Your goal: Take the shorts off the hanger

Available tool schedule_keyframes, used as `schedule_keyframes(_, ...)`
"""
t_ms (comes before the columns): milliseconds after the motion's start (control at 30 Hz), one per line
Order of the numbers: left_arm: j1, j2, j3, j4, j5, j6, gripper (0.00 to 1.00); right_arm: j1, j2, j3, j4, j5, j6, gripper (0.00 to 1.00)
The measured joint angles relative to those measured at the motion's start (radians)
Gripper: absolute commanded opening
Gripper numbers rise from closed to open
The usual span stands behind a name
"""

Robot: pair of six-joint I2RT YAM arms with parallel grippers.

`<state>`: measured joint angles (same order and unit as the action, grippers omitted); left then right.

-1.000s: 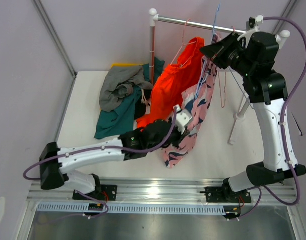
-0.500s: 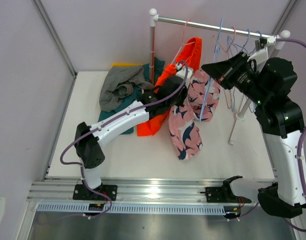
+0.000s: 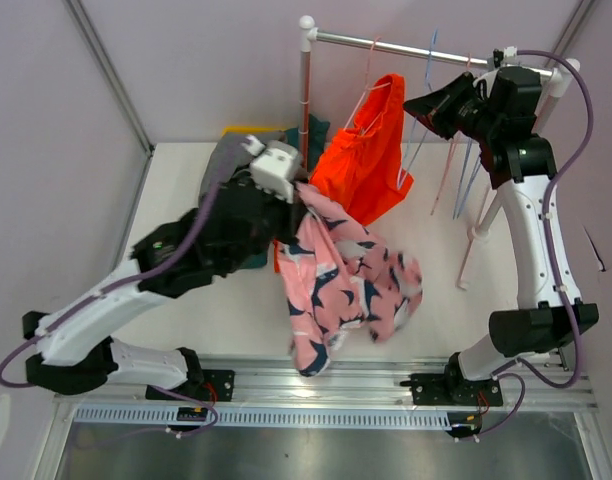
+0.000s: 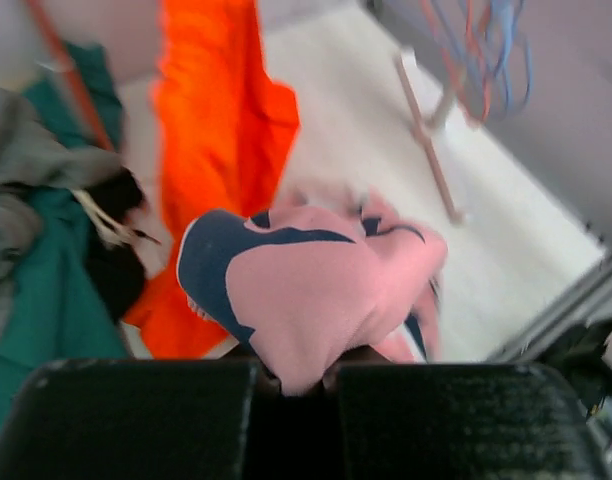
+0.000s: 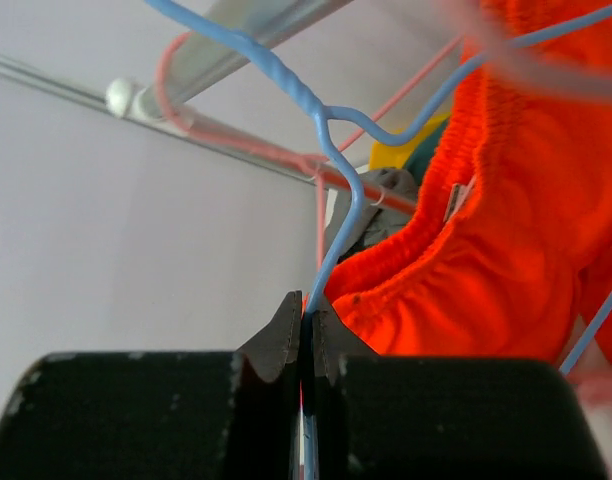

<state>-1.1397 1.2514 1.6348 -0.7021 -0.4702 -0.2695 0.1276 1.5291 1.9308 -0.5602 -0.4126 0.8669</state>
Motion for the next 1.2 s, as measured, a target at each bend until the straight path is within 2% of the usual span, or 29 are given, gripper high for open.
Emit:
schedule_keyframes(133, 0.047, -0.076, 0.094, -0.024, -0.076, 0.035, 0.0, -0.01, 0.049, 0.015, 0.012, -0.026, 0.005, 0.0)
schedule_keyframes(267, 0.221, -0.063, 0.192, -0.048, -0.069, 0.087, 0.0, -0.01, 0.044, 0.011, 0.026, -0.045, 0.008, 0.0)
schedule_keyframes(367, 0.362, -0.002, 0.296, -0.065, -0.051, 0.13, 0.0, -0.012, -0.001, -0.067, 0.069, -0.049, 0.014, 0.0)
schedule_keyframes(400, 0.41, 0.035, 0.346, -0.068, -0.04, 0.146, 0.0, -0.012, -0.029, -0.111, 0.081, -0.05, 0.017, 0.07)
schedule_keyframes(433, 0.445, 0.068, 0.388, -0.071, -0.033, 0.157, 0.0, -0.012, -0.043, -0.132, 0.084, -0.05, 0.018, 0.19)
schedule_keyframes(500, 0.537, 0.179, 0.525, -0.079, -0.003, 0.172, 0.0, -0.012, -0.089, -0.197, 0.09, -0.055, 0.03, 0.55)
schedule_keyframes(533, 0.585, 0.239, 0.604, -0.08, 0.016, 0.174, 0.0, -0.012, -0.112, -0.228, 0.095, -0.059, 0.032, 0.82)
schedule_keyframes(567, 0.627, 0.314, 0.703, -0.092, 0.036, 0.175, 0.0, -0.012, -0.132, -0.251, 0.096, -0.062, 0.033, 0.92)
schedule_keyframes(600, 0.673, 0.385, 0.797, -0.082, 0.055, 0.174, 0.0, -0.012, -0.151, -0.27, 0.098, -0.065, 0.026, 0.97)
schedule_keyframes(667, 0.767, 0.5, 0.913, -0.044, 0.129, 0.161, 0.0, -0.013, -0.183, -0.299, 0.102, -0.067, 0.015, 0.98)
schedule_keyframes(767, 0.87, 0.578, 0.888, 0.03, 0.217, 0.127, 0.0, -0.013, -0.221, -0.327, 0.107, -0.07, 0.007, 1.0)
schedule_keyframes(833, 0.918, 0.633, 0.85, 0.068, 0.256, 0.109, 0.11, -0.014, -0.243, -0.343, 0.109, -0.072, 0.0, 1.0)
schedule_keyframes(867, 0.934, 0.669, 0.841, 0.084, 0.274, 0.103, 0.23, -0.014, -0.253, -0.35, 0.108, -0.072, -0.004, 1.0)
schedule_keyframes(900, 0.944, 0.708, 0.837, 0.094, 0.294, 0.097, 0.65, -0.014, -0.263, -0.355, 0.108, -0.072, -0.007, 0.99)
schedule_keyframes(933, 0.947, 0.741, 0.833, 0.095, 0.306, 0.092, 0.8, -0.014, -0.272, -0.357, 0.108, -0.073, -0.008, 0.99)
schedule_keyframes(1000, 0.947, 0.818, 0.821, 0.093, 0.336, 0.069, 0.99, -0.014, -0.283, -0.358, 0.116, -0.078, -0.011, 0.99)
schedule_keyframes(1100, 0.938, 0.884, 0.728, 0.067, 0.369, 0.034, 0.99, -0.002, -0.291, -0.341, 0.142, -0.095, -0.01, 0.99)
schedule_keyframes(1200, 0.923, 0.862, 0.521, 0.07, 0.373, 0.022, 0.99, 0.036, -0.276, -0.292, 0.185, -0.109, -0.011, 0.99)
